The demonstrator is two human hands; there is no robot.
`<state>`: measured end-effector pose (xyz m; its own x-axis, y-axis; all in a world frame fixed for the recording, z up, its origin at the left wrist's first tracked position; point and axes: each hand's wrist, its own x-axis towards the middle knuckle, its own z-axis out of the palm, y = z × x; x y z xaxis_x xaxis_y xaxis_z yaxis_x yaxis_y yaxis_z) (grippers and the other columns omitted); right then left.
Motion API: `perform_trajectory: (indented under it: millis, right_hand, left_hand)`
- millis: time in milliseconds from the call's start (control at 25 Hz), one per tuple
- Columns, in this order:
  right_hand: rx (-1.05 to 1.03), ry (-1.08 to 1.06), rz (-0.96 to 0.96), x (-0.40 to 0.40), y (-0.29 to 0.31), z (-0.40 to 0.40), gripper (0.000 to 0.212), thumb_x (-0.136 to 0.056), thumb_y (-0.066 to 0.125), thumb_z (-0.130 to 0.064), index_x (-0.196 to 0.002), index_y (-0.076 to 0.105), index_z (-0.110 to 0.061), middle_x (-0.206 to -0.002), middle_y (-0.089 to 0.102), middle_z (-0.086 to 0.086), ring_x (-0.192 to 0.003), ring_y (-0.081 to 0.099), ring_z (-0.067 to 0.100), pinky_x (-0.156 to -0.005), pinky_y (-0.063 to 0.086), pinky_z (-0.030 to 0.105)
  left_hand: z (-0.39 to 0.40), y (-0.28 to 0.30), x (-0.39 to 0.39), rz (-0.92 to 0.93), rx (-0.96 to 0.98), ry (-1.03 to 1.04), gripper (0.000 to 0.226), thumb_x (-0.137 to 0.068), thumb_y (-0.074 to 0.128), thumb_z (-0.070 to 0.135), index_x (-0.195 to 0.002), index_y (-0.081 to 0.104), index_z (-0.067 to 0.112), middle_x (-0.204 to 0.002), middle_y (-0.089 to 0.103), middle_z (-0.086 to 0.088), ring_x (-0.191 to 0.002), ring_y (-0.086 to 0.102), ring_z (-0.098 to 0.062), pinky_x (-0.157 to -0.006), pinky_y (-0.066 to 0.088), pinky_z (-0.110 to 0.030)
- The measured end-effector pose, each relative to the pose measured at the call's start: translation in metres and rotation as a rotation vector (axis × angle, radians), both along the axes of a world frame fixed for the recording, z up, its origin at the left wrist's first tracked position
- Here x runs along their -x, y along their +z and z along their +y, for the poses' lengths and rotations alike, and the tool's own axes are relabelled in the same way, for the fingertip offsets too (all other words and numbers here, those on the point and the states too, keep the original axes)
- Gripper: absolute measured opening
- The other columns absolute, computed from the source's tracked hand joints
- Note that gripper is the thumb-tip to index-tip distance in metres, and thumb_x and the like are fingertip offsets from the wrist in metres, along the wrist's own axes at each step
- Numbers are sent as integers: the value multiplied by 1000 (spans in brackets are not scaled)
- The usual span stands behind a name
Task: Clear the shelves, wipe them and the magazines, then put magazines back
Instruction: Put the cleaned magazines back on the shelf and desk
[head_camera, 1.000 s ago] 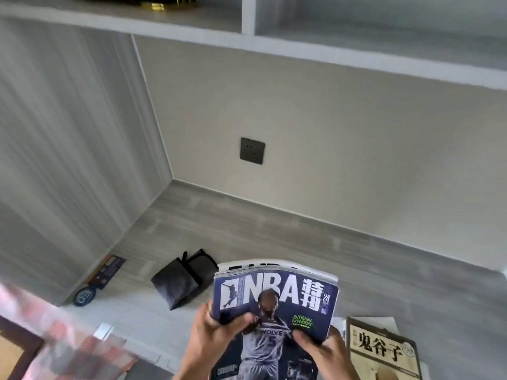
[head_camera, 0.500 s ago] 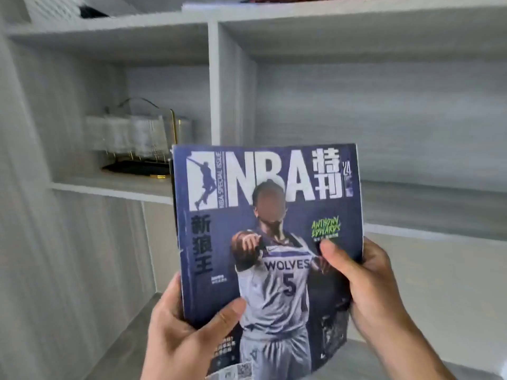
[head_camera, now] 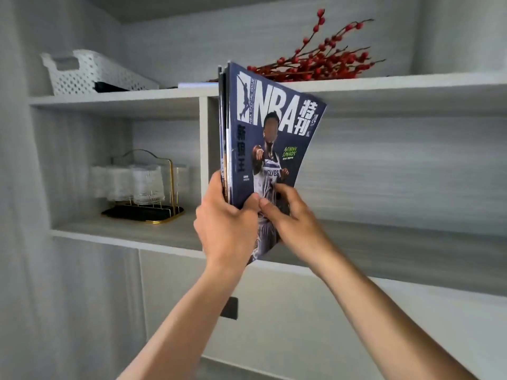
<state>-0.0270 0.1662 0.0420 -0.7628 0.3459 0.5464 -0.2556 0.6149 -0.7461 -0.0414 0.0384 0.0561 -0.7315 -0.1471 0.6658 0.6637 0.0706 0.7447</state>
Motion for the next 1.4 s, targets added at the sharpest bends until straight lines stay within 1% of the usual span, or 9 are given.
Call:
perform_trajectory:
  millis: [120,240,320,480,600,800,1040,1240,1400]
  right_hand:
    - [274,144,-32,29,-19,13,62,-77,57,-67,-136,44,-53,-131,64,-14,-122,60,12,-107,47,46]
    - [343,210,-101,47,-29,19,57,-76,54,-64,-132,48,-56,-127,67,-12,-119,62,16,-106,48,47]
    - [258,208,-162,55,-36,21,61,-75,53,-57,-136,45,-56,-131,64,-12,-122,59,13,-108,46,43]
    - [46,260,-398,70,-36,41,89,-76,60,-10,-149,27,-51,-131,63,-11,-121,56,9,-108,44,37]
    - [-214,189,-531,85,-35,38,106,-73,76,-22,-151,10,-50,-127,65,-3,-116,61,17,-103,49,41]
    - [-405,11,-571,114,-35,28,76,-93,56,-48,-156,17,-32,-145,54,3,-131,51,28,-109,39,45]
    - [-356,-42,-480,130,-43,35,72,-82,54,-57,-147,26,-43,-133,63,6,-118,60,32,-96,50,43]
    - [-428,-74,-486,121,-40,38,35,-90,57,-40,-123,57,-29,-125,67,8,-114,61,30,-88,51,35]
    - [-479,-84,-268,67,-50,21,13,-91,61,-40,-99,65,-31,-107,72,-1,-101,63,25,-83,50,35]
  left_hand:
    - [30,-8,16,-38,91,39,34,-81,71,22,-109,58,35,-89,70,17,-91,66,-16,-82,48,-31]
    - [52,-15,40,-115,36,46,34,-83,70,24,-113,57,34,-97,71,12,-97,66,-21,-82,42,-29]
    - [62,-18,59,-153,-11,60,37,-84,70,24,-118,56,32,-101,72,7,-101,65,-26,-85,43,-33]
    - [80,-19,94,-200,-92,61,42,-86,69,24,-125,55,29,-105,73,3,-104,65,-28,-93,44,-36]
    - [85,-19,114,-156,-42,66,43,-88,68,26,-129,56,30,-104,74,1,-102,65,-29,-92,45,-35]
    - [90,-24,148,-157,-73,17,36,-92,63,29,-127,56,25,-110,72,-1,-102,65,-28,-92,50,-35]
    - [93,-38,154,-303,5,-1,33,-94,60,30,-123,58,14,-119,68,-9,-113,59,-33,-94,44,-34]
    - [77,-54,140,-427,52,-145,37,-84,67,26,-117,58,14,-117,68,-7,-114,61,-31,-100,48,-40]
    - [18,-82,79,-275,-58,-288,52,-88,69,15,-136,51,20,-134,58,7,-125,53,-9,-108,42,-31]
